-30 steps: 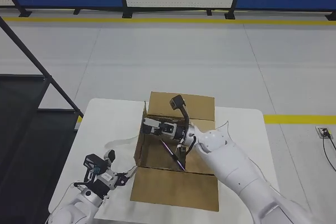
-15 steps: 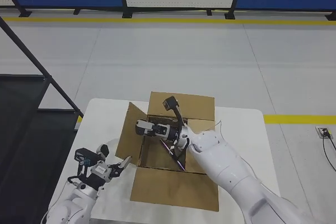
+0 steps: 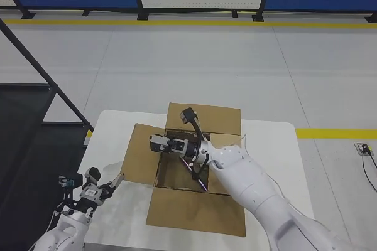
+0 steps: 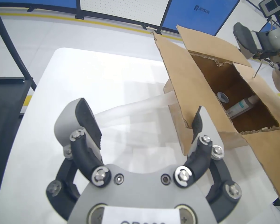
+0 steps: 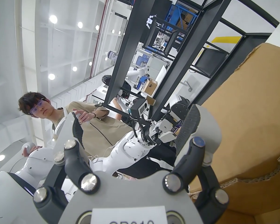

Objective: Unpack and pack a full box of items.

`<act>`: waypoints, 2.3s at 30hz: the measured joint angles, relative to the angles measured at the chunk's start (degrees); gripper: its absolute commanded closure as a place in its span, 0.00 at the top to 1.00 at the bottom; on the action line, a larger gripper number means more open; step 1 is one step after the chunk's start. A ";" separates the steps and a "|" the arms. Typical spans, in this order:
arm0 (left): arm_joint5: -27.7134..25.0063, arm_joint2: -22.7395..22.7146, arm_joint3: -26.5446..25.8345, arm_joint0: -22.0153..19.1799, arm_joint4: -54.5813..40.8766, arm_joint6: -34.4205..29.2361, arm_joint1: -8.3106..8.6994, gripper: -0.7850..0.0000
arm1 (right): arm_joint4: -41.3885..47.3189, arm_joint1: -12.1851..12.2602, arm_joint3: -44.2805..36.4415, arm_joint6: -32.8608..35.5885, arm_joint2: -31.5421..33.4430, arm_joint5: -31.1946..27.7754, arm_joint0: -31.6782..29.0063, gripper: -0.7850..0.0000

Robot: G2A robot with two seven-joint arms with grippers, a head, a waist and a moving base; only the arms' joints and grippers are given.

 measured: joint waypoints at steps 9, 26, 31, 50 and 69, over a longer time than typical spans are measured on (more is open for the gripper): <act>1.75 1.36 3.12 -2.27 2.10 -3.20 -0.08 1.00 | -1.34 0.74 -1.62 3.19 1.50 -1.76 -0.39 1.00; 0.17 3.40 7.86 -5.76 3.05 -4.63 -0.21 1.00 | -17.11 13.62 -32.68 -2.59 14.87 -7.37 -17.32 1.00; 0.48 1.84 3.25 -4.17 3.57 -2.85 -0.07 1.00 | -18.59 16.17 -40.02 -2.09 20.92 -4.25 -23.16 1.00; -0.63 2.64 -19.13 -4.99 -1.06 -10.93 0.08 1.00 | -21.55 21.77 -50.90 1.82 33.93 -3.10 -34.92 1.00; -1.09 20.57 -6.96 -21.97 -12.11 -28.18 -1.53 1.00 | -23.48 25.26 -53.25 0.85 42.55 -3.84 -41.74 1.00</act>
